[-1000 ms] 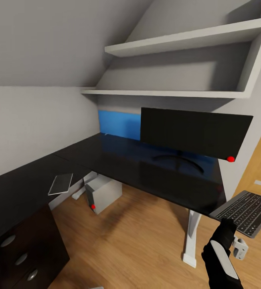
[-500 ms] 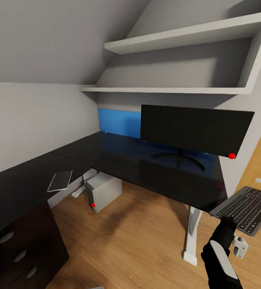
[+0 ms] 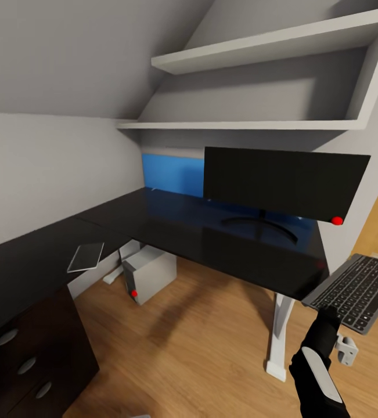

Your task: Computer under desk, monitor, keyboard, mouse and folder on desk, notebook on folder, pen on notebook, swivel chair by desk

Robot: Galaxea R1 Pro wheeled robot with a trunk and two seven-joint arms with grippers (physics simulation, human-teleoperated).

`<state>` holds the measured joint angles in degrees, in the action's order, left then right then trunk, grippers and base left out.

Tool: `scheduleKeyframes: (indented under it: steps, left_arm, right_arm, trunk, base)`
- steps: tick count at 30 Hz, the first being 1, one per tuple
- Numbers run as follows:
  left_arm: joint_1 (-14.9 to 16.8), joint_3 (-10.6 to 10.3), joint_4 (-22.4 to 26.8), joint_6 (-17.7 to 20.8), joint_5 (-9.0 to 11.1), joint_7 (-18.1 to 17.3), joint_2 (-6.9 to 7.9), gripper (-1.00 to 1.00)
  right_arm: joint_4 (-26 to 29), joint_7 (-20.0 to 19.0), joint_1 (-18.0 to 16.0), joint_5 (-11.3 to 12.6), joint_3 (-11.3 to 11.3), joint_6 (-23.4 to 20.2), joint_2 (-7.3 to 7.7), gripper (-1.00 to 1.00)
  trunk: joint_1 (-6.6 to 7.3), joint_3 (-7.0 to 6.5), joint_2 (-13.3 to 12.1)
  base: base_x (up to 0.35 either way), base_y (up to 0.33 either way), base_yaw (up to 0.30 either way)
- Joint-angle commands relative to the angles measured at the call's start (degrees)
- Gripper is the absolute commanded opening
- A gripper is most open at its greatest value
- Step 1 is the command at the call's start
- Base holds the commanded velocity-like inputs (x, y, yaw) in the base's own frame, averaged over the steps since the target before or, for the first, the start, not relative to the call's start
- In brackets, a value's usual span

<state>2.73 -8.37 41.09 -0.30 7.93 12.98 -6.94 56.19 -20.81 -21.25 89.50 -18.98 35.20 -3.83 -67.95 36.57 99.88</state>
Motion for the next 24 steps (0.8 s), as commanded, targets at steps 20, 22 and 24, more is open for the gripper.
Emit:
scheduleKeyframes:
  steps: [20,22,24]
  left_arm:
    - [0.05,-0.31,0.04,-0.05,0.60,0.38,0.08,1.00]
    - [0.07,-0.31,0.04,-0.05,0.60,0.38,0.08,1.00]
    - [0.05,-0.29,0.04,-0.05,0.60,0.38,0.08,1.00]
  right_arm:
    - [-0.02,-2.20,-0.01,0.68,0.63,-0.05,-1.31,-1.00]
    - [-0.02,-2.21,-0.01,0.64,0.67,-0.06,-1.41,-1.00]
    - [-0.02,-2.21,-0.01,0.61,1.13,-0.07,-1.56,-1.00]
  trunk:
    - [-4.39,3.65,8.06]
    - [-4.83,4.01,8.87]
    - [-5.27,4.37,9.67]
  base:
    - [0.000,0.000,0.000]
    - [0.000,0.000,0.000]
    - [0.000,0.000,0.000]
